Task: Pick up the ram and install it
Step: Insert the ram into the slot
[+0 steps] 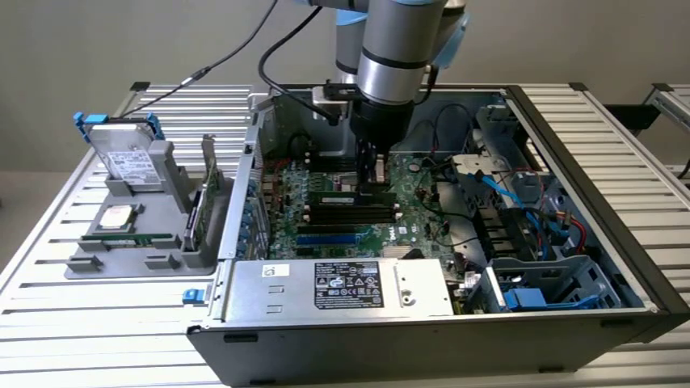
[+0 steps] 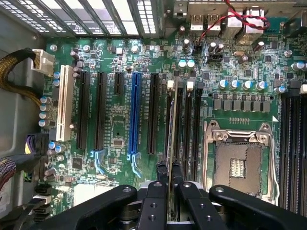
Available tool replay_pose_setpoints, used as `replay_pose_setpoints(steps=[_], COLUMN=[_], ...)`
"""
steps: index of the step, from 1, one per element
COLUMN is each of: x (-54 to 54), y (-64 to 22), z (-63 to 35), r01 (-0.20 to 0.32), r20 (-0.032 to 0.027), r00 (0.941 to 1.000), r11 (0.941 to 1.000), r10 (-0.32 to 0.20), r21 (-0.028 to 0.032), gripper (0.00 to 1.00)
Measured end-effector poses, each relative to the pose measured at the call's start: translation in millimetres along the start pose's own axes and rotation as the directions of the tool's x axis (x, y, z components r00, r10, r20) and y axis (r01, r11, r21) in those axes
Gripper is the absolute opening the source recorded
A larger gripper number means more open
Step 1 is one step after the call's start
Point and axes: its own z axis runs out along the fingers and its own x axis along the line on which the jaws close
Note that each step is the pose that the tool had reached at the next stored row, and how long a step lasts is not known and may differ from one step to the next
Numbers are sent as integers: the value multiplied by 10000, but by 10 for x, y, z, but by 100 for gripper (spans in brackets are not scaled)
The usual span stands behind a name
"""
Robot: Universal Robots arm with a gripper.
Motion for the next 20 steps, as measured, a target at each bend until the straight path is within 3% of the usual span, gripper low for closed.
replay_pose_setpoints(steps=[10,20], x=[-14,-20], y=[-21,-23], z=[104,122], r01=[-42,-42], r20=[-162,-164], r00=[9999,9999], r11=[10000,10000], r10=[42,43], r21=[42,71], gripper=[14,14])
